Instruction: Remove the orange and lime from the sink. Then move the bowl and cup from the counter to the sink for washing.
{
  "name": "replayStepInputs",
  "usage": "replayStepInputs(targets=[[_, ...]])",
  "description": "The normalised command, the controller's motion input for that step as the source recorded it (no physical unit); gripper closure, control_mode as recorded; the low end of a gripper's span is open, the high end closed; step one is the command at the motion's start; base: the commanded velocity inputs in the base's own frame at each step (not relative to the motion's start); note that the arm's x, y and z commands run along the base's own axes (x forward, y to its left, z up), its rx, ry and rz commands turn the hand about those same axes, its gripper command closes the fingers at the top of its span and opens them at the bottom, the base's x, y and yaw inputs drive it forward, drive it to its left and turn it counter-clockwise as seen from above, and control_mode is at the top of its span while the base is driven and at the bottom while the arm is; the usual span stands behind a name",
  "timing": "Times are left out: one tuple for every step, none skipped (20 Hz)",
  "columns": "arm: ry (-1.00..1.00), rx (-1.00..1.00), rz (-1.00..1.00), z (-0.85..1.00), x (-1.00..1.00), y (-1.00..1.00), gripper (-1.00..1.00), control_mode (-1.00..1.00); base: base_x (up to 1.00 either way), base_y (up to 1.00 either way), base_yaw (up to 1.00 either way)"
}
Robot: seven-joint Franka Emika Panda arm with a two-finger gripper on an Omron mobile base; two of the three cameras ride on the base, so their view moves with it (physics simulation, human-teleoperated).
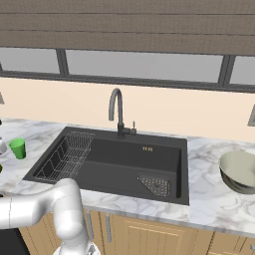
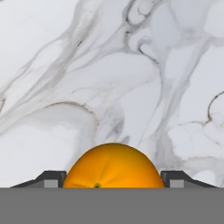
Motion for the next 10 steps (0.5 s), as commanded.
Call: replayStepInputs(targets=[[0.00, 0.00, -0.02, -0.11, 0.05, 0.03, 1.00, -1.00, 0.00, 0.00, 0.00], [0.00, 0.00, -0.03, -0.11, 0.04, 0.03, 1.00, -1.00, 0.00, 0.00, 0.00], [0.00, 0.00, -0.03, -0.10, 0.03, 0.02, 1.00, -1.00, 0.00, 0.00, 0.00], [0.00, 0.00, -0.03, -0.10, 0.01, 0.01, 1.00, -1.00, 0.00, 0.00, 0.00], [0.00, 0.00, -0.03, -0.10, 0.00, 0.00, 1.00, -1.00, 0.00, 0.00, 0.00], [0.00, 0.00, -0.03, -0.11, 0.00, 0.00, 1.00, -1.00, 0.00, 0.00, 0.00], [0.00, 0.00, -0.03, -0.11, 0.00, 0.00, 1.00, -1.00, 0.00, 0.00, 0.00], [0.00, 0.00, -0.03, -0.12, 0.00, 0.01, -1.00, -1.00, 0.00, 0.00, 0.00], [0.00, 0.00, -0.03, -0.10, 0.00, 0.02, -1.00, -1.00, 0.00, 0.00, 0.00], [0.00, 0.00, -0.04, -0.13, 0.00, 0.04, -1.00, -1.00, 0.00, 0.00, 0.00]])
